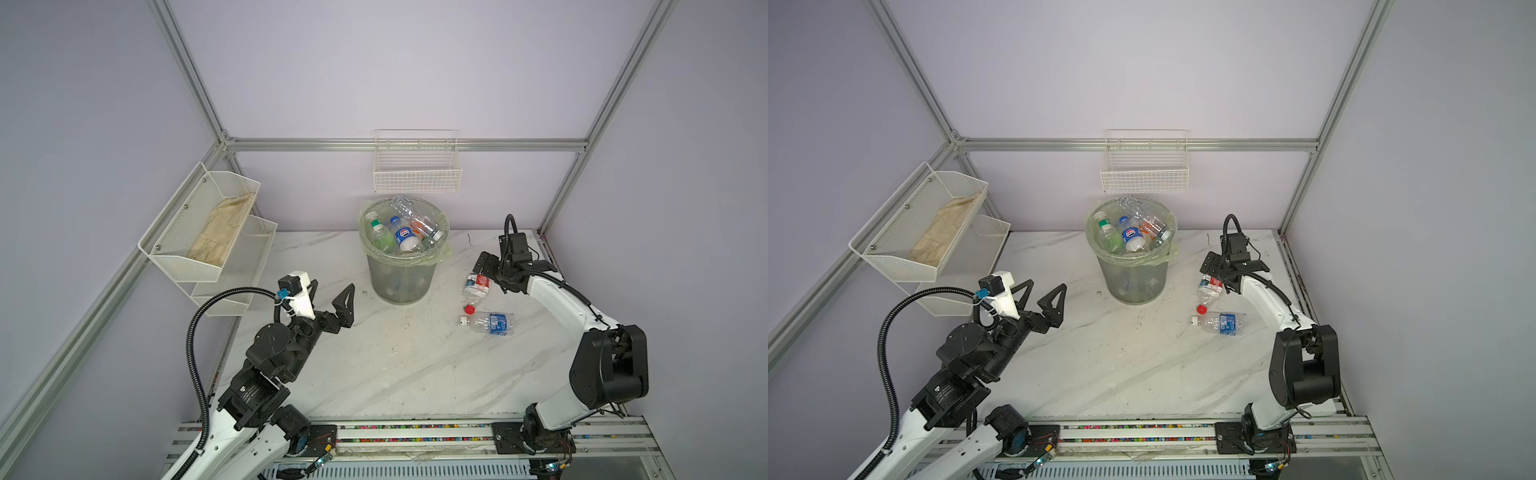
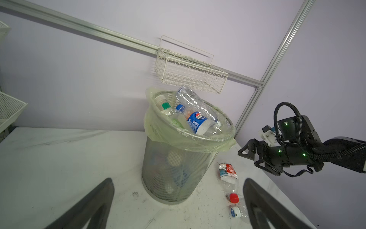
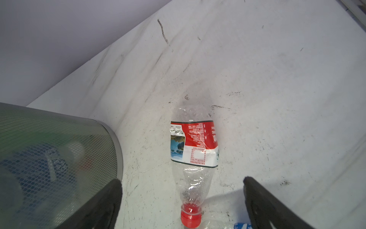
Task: Throw the plastic bottles in the bin
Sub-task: Pick up the plastic bottle from the top-right of the table.
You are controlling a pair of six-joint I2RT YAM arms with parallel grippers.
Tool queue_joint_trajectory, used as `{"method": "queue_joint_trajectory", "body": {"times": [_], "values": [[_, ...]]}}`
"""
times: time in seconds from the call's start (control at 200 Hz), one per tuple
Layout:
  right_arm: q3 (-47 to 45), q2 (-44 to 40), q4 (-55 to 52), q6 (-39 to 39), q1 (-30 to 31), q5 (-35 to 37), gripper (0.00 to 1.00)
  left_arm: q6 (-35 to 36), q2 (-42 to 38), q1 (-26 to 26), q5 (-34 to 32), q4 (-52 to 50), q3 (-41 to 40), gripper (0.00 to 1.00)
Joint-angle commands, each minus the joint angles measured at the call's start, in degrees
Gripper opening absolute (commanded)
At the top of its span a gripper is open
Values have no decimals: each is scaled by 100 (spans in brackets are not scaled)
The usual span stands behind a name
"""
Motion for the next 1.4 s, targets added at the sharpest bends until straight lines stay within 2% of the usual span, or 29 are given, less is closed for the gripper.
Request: {"method": "queue_joint_trajectory", "body": {"times": [0.0,0.53,0.93,1.11,1.29,1.395], "values": [[174,214,-102,68,-70,-13,97,-366,-205,-22,-65,-201,-348,100],[294,1374,-32,164,-253,-56,97,-1085,-802,-37,1,-780,-946,100],[574,2076,46,32,-272,-23,95,-1170,-811,-40,23,-846,-1004,100],[404,2113,265,10,-272,-336,83,-1173,-820,-40,-1,-839,-1012,100],[81,1979,559,6,-267,-733,62,-1169,-820,-40,-29,-844,-1005,100],[-31,1868,636,14,-266,-802,46,-1165,-820,-40,-35,-855,-997,100]]}}
